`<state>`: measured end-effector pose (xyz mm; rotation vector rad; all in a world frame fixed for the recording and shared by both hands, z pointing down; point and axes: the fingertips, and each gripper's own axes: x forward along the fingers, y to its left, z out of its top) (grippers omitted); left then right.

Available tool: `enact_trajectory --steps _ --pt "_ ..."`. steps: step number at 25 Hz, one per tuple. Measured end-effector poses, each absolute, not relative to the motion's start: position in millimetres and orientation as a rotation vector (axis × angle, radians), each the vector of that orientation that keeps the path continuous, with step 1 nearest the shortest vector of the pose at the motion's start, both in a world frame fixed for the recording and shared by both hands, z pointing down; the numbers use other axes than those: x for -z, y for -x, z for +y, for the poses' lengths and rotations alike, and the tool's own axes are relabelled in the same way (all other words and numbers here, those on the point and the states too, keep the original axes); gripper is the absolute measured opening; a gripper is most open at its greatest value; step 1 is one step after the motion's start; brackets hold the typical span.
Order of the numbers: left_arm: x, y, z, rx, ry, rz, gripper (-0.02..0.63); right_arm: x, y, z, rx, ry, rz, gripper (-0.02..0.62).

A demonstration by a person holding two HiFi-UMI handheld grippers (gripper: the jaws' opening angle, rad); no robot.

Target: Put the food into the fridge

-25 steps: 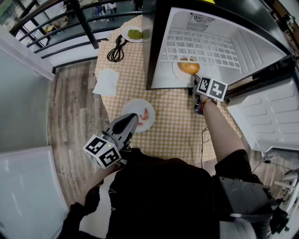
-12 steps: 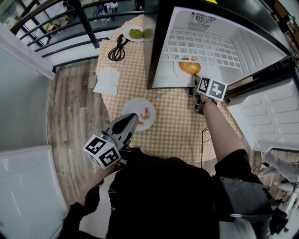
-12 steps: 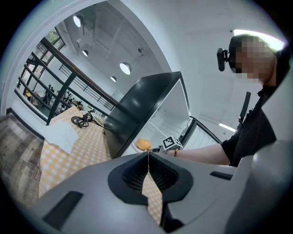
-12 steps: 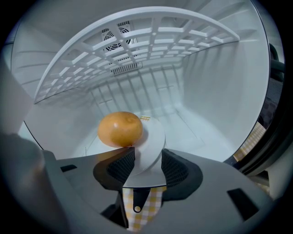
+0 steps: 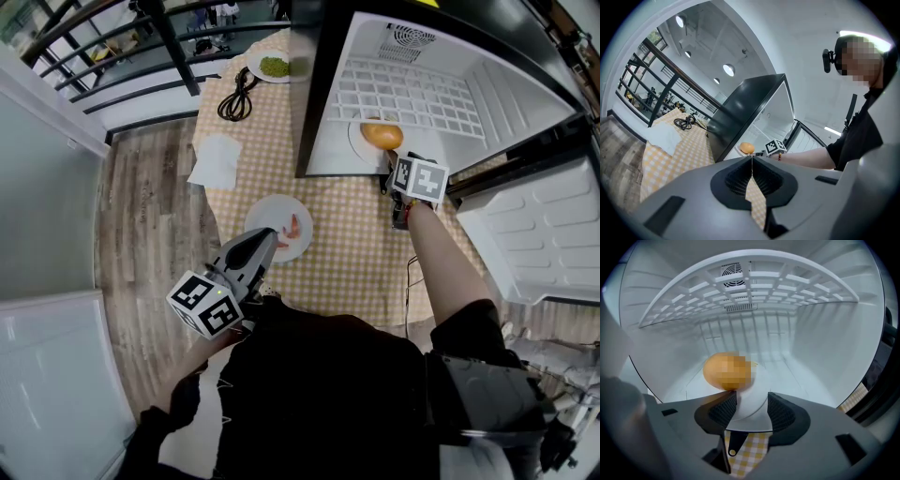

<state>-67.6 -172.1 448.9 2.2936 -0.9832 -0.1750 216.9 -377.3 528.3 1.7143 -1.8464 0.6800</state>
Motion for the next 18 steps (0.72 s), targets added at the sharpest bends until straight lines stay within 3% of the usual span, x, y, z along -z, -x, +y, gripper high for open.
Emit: enact_trajectory --steps 18 --pt "-439 64 -171 0.159 -2.328 -0.951 0.017 -500 -231 -362 -0.773 -1.852 -1.939 0.201"
